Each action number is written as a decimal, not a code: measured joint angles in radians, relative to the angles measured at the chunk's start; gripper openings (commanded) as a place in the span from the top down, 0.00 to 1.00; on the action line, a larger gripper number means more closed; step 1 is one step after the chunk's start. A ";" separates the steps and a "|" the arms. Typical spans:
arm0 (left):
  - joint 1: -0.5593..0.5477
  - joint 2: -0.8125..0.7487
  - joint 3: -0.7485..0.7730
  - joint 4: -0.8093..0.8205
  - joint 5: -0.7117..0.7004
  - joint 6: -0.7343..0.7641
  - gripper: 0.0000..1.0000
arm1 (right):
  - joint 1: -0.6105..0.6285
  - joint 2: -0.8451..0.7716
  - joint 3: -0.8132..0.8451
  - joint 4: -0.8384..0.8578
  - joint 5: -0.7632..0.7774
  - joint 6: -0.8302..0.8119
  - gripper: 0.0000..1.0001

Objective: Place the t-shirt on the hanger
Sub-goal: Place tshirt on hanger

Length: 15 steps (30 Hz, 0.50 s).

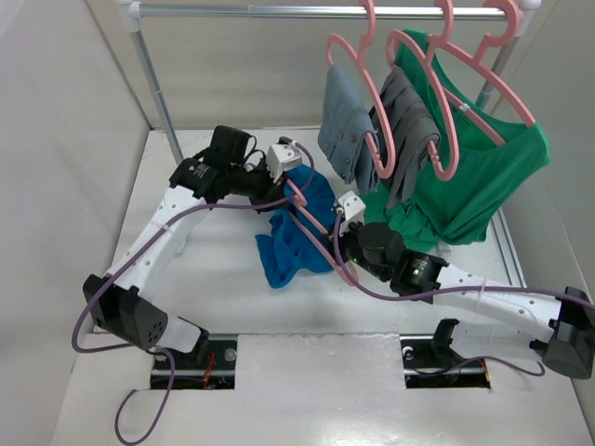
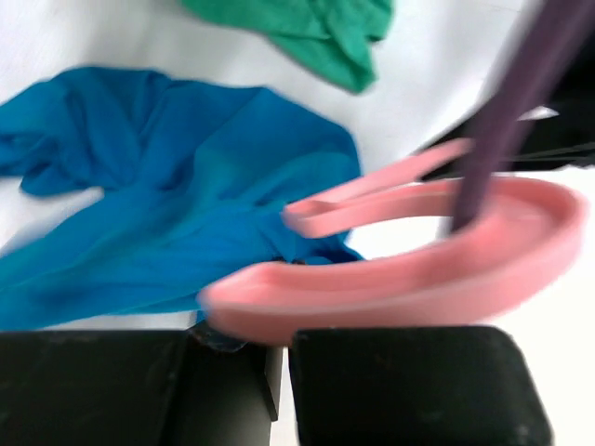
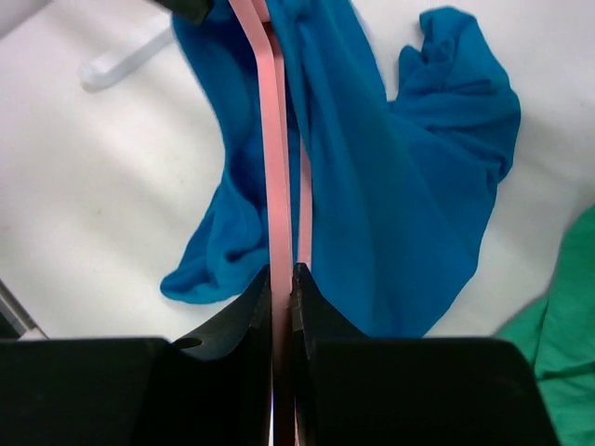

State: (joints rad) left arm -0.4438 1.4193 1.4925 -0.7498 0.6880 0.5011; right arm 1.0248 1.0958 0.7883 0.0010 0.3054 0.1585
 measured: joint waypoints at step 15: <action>0.073 -0.171 -0.143 0.023 0.069 0.164 0.02 | 0.006 -0.107 -0.251 0.338 0.009 -0.112 1.00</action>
State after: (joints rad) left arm -0.3710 1.2484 1.3499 -0.7273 0.7574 0.6655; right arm 1.0309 0.9886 0.5373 0.3389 0.3141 0.0467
